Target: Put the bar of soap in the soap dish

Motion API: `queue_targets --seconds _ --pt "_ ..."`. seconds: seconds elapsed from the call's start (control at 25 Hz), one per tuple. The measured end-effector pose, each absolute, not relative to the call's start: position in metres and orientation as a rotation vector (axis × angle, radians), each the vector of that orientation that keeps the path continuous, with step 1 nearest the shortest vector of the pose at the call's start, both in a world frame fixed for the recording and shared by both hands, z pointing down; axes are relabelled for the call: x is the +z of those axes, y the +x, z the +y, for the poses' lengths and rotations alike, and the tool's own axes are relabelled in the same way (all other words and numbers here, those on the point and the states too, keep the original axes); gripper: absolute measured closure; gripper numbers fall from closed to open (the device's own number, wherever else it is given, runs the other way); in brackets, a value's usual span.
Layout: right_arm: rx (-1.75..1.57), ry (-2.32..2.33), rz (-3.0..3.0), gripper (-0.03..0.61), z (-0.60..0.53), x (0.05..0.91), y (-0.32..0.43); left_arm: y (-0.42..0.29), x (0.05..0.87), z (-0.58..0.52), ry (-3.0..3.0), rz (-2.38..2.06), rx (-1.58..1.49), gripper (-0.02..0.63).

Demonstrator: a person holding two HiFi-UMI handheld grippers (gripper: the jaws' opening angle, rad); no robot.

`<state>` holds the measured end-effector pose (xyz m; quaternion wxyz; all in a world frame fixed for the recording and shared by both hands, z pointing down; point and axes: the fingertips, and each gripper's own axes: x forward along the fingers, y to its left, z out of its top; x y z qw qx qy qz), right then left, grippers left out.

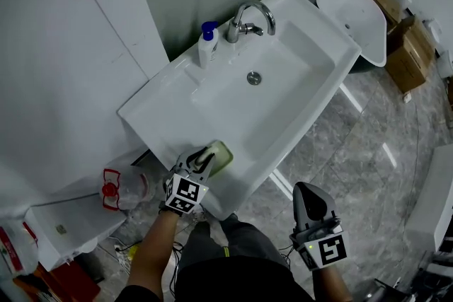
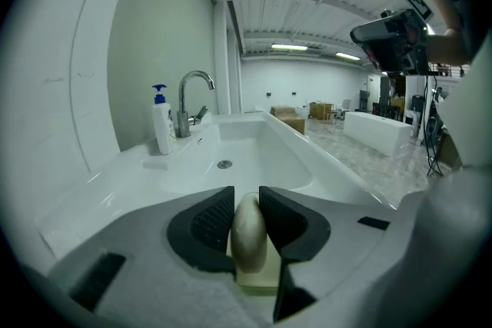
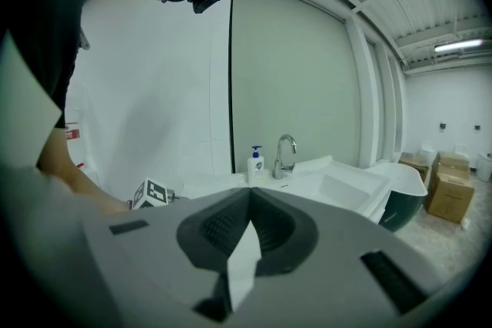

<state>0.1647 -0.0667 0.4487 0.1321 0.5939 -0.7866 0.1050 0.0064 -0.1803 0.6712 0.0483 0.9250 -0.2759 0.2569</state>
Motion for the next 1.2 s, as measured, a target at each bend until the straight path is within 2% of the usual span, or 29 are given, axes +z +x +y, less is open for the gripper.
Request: queue_targets --seconds 0.48,1.2 --pt "0.301 1.692 -2.342 0.568 -0.067 0.449 0.159 0.021 0.678 -0.179 3.016 -0.518 1.150 0.508" --pt "0.288 1.722 -2.371 0.568 -0.050 0.441 0.144 0.003 0.703 -0.158 2.943 -0.445 1.489 0.508"
